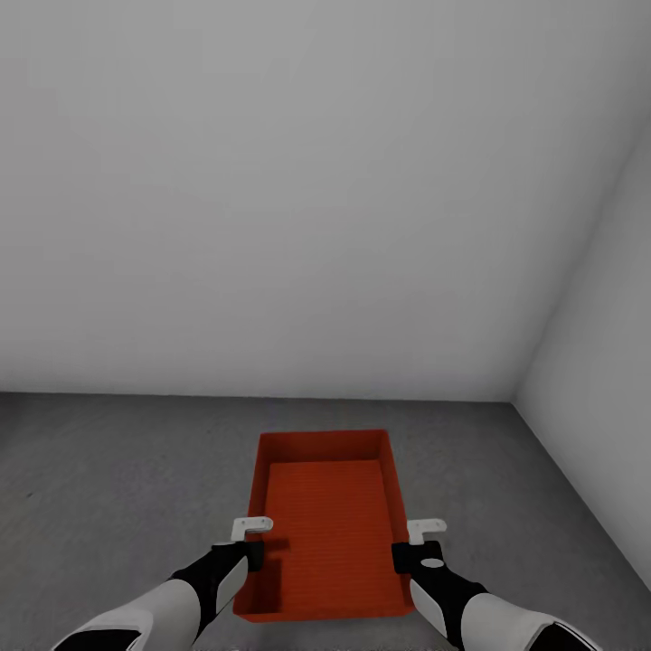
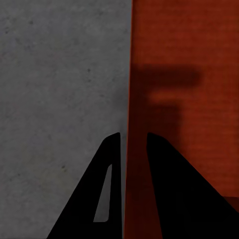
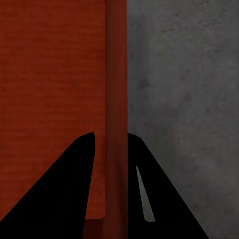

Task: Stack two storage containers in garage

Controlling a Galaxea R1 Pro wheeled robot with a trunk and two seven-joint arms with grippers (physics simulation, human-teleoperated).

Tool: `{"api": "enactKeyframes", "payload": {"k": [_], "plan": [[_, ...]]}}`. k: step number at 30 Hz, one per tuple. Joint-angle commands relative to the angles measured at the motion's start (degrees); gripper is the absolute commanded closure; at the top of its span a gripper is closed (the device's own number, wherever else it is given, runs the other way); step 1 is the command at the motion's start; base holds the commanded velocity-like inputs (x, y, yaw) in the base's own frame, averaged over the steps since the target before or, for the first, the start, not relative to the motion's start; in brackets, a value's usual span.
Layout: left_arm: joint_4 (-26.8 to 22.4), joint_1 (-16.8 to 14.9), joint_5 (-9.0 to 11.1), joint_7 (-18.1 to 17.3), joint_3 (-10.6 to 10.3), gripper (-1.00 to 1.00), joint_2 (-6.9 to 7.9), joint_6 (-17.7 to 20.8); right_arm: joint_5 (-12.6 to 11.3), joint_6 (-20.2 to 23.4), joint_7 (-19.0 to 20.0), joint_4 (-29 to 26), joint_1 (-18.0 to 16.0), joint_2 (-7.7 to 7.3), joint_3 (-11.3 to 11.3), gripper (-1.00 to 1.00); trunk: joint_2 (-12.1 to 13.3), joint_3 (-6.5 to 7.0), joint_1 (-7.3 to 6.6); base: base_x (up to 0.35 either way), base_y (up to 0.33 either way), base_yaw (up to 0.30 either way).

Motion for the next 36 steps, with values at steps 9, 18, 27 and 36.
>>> {"api": "enactKeyframes", "payload": {"k": [9, 18, 27, 36], "plan": [[-0.33, 0.00, -1.27, 1.06, -1.18, 1.00, 0.89, 0.36, -1.20, -0.36, -0.87, 1.63, -0.06, -0.06, -1.26, 1.00, -3.66, -2.51, 1.98, 0.000, 0.000, 0.000], [-0.33, 0.00, -1.27, 1.06, -1.18, 1.00, 0.94, 0.35, -1.20, -0.36, -0.83, 1.63, -0.06, -0.06, -1.27, 1.00, -7.27, -4.73, 3.95, 0.000, 0.000, 0.000], [-0.34, 0.00, -1.27, 1.23, -1.18, 1.00, 0.93, 0.36, -1.20, -0.36, -0.79, 1.63, -0.06, -0.06, -1.27, 1.00, -10.88, -6.38, 5.93, 0.000, 0.000, 0.000], [-0.34, 0.00, -1.27, 1.24, -1.18, 1.00, 0.91, 0.35, -1.20, -0.39, -0.79, 1.63, -0.06, -0.06, -1.26, 1.00, -14.49, -8.12, 7.91, 0.000, 0.000, 0.000]]}}
